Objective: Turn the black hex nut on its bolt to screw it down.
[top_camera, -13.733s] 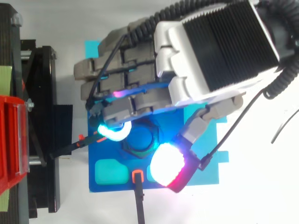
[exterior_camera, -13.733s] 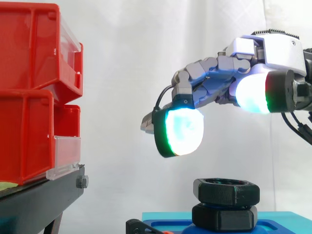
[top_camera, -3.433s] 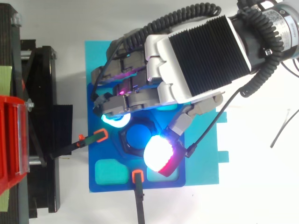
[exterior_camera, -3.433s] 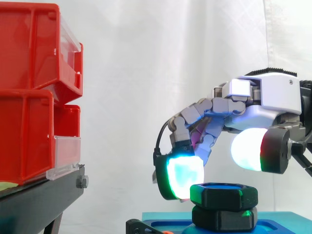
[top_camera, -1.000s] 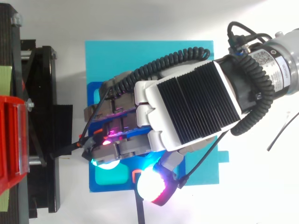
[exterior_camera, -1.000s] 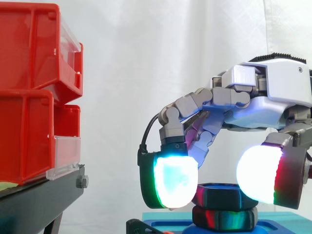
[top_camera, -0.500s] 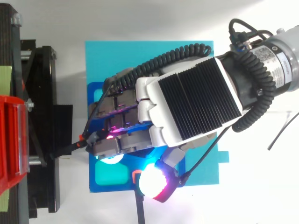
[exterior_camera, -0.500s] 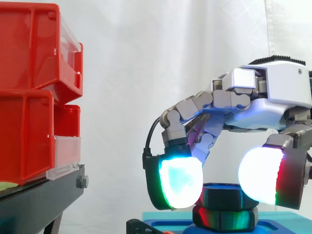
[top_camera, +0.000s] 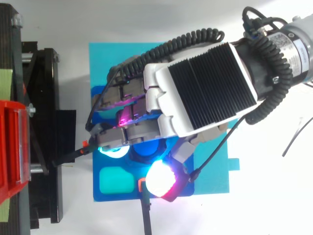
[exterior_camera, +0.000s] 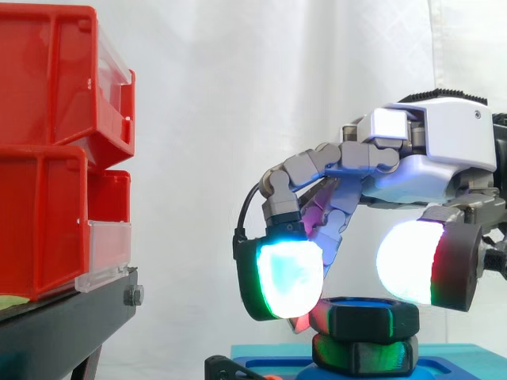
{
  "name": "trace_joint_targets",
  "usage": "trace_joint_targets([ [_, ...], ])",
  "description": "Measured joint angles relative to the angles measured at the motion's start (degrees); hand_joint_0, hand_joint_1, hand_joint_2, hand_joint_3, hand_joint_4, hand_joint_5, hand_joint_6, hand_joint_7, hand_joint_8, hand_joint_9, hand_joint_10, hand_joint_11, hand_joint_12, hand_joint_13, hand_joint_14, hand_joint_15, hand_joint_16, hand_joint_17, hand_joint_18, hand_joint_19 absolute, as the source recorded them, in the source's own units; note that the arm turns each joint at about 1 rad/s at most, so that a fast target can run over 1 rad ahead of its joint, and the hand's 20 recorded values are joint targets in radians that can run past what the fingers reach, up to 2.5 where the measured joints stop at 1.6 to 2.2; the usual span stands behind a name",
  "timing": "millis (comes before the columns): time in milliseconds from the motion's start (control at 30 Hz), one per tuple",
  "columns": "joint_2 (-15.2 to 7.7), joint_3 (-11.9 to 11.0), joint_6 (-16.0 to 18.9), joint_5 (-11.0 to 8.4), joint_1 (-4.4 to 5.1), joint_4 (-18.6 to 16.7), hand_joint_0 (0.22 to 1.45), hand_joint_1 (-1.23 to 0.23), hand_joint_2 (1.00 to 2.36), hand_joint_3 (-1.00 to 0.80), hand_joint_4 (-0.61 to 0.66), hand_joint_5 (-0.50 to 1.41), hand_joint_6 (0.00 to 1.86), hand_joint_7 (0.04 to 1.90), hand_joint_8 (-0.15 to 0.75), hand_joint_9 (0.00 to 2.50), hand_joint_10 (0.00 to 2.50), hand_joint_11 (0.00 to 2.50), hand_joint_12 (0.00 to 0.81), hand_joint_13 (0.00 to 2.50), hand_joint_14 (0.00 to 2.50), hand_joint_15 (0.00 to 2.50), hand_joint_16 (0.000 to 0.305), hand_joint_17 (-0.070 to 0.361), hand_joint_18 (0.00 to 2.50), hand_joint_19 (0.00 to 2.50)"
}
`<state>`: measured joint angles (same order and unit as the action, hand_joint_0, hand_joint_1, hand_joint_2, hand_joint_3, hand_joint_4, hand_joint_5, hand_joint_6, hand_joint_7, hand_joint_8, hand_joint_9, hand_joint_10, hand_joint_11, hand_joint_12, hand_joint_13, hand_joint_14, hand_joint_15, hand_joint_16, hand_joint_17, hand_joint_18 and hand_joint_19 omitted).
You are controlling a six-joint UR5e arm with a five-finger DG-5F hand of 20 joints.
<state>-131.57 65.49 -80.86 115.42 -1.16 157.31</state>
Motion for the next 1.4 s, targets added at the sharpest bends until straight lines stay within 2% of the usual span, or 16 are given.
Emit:
trace_joint_targets([
  [233, 0.00, 0.00, 0.00, 1.44, -1.12, -0.33, 0.46, -0.41, 1.00, -0.50, 0.19, 0.01, 0.50, 1.20, 0.332, 1.16, 0.01, 0.23, 0.363, 0.82, 0.01, 0.14, 0.057, 0.128, 0.70, 0.68],
  [433, 0.00, 0.00, 0.00, 3.01, -2.13, -0.43, 0.44, -0.32, 1.00, -0.50, 0.11, 0.02, 0.51, 1.14, 0.340, 1.14, 0.01, 0.23, 0.377, 0.82, 0.01, 0.14, 0.059, 0.134, 0.71, 0.69],
  [600, 0.00, -1.05, 0.00, 3.68, -2.39, -0.23, 0.45, -0.29, 1.00, -0.50, 0.10, 0.03, 0.51, 1.14, 0.335, 1.13, 0.01, 0.21, 0.377, 0.81, 0.01, 0.14, 0.060, 0.134, 0.70, 0.69],
  [733, 0.00, -3.20, 0.00, 3.83, -1.91, 1.43, 0.45, -0.30, 1.00, -0.50, 0.16, 0.02, 0.51, 1.11, 0.328, 1.11, 0.01, 0.20, 0.373, 0.80, 0.01, 0.14, 0.059, 0.133, 0.70, 0.69],
  [767, 0.00, -3.50, 0.00, 3.84, -1.72, 1.80, 0.45, -0.30, 1.00, -0.50, 0.21, 0.01, 0.51, 1.09, 0.330, 1.11, 0.01, 0.19, 0.373, 0.80, 0.01, 0.15, 0.059, 0.132, 0.69, 0.70],
  [967, -0.04, -4.06, -0.07, 3.72, -0.16, 2.93, 0.46, -0.30, 1.00, -0.50, 0.26, 0.00, 0.51, 1.04, 0.330, 1.11, 0.01, 0.19, 0.372, 0.80, 0.01, 0.15, 0.059, 0.132, 0.69, 0.69],
  [1133, -0.06, -2.42, -0.09, 2.82, 1.18, 2.73, 0.46, -0.29, 1.00, -0.50, 0.29, 0.00, 0.51, 1.02, 0.326, 1.10, 0.01, 0.19, 0.372, 0.80, 0.01, 0.14, 0.058, 0.131, 0.69, 0.70],
  [1233, -0.08, -0.67, -0.05, 2.03, 1.68, 1.38, 0.46, -0.29, 1.00, -0.50, 0.29, -0.01, 0.51, 1.01, 0.325, 1.10, 0.01, 0.19, 0.372, 0.80, 0.01, 0.15, 0.058, 0.131, 0.69, 0.70],
  [1400, -0.08, 0.43, 0.04, 1.48, 2.05, -1.38, 0.46, -0.28, 1.00, -0.50, 0.28, -0.01, 0.51, 1.01, 0.327, 1.10, 0.01, 0.18, 0.372, 0.79, 0.01, 0.14, 0.058, 0.131, 0.68, 0.70],
])
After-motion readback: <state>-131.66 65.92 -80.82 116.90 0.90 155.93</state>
